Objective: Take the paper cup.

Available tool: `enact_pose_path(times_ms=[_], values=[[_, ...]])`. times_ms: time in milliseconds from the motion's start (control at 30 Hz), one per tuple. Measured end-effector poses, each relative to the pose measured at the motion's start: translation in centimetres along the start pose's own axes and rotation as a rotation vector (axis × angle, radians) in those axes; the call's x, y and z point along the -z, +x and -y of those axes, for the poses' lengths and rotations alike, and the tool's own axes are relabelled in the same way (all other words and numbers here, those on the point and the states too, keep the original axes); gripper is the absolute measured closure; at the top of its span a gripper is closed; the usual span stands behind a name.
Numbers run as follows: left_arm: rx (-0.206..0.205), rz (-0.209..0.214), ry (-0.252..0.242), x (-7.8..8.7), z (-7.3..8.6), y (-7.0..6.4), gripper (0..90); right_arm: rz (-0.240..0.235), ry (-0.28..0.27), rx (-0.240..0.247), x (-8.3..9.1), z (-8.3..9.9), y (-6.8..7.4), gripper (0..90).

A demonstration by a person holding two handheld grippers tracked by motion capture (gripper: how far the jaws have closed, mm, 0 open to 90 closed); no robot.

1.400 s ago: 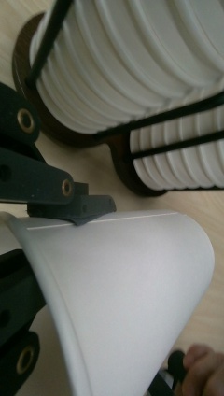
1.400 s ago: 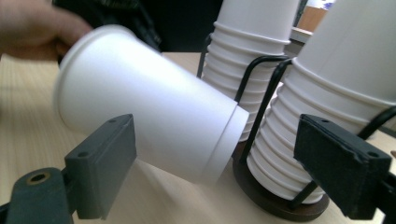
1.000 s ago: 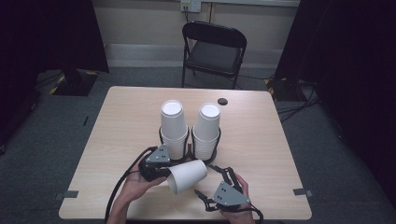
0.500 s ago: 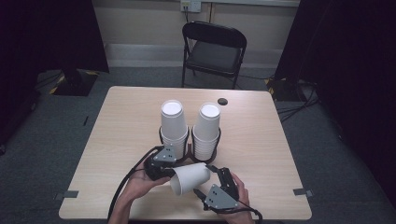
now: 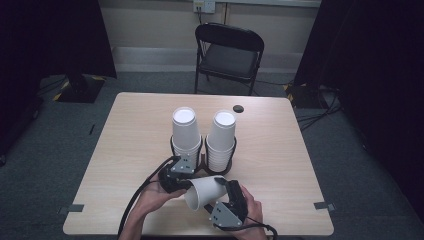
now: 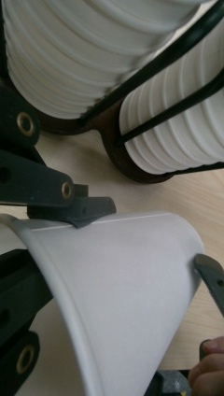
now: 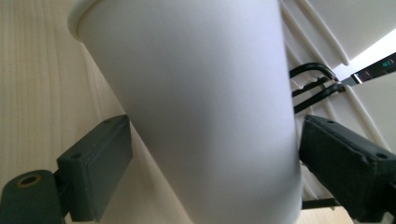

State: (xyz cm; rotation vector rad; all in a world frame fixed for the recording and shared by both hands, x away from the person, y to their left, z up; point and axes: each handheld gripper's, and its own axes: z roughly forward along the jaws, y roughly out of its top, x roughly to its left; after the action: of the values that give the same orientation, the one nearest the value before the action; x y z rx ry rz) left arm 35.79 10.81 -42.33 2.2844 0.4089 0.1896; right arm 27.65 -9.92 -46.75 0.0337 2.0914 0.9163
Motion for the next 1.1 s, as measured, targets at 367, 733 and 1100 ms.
enact_pose_path(times_ms=[367,733,1100], values=[[0.014,0.029,-0.019,-0.2,-0.1,-0.1,86.6,0.011,0.035,0.007,-1.2,-1.2,0.5,8.3],[0.066,0.037,-0.050,-0.5,-0.3,0.0,86.6,0.032,0.024,-0.013,-2.0,-1.7,0.5,7.7],[0.090,0.041,-0.045,-1.1,-0.7,-0.2,86.6,0.063,0.033,-0.002,-2.2,-2.0,0.9,7.7]])
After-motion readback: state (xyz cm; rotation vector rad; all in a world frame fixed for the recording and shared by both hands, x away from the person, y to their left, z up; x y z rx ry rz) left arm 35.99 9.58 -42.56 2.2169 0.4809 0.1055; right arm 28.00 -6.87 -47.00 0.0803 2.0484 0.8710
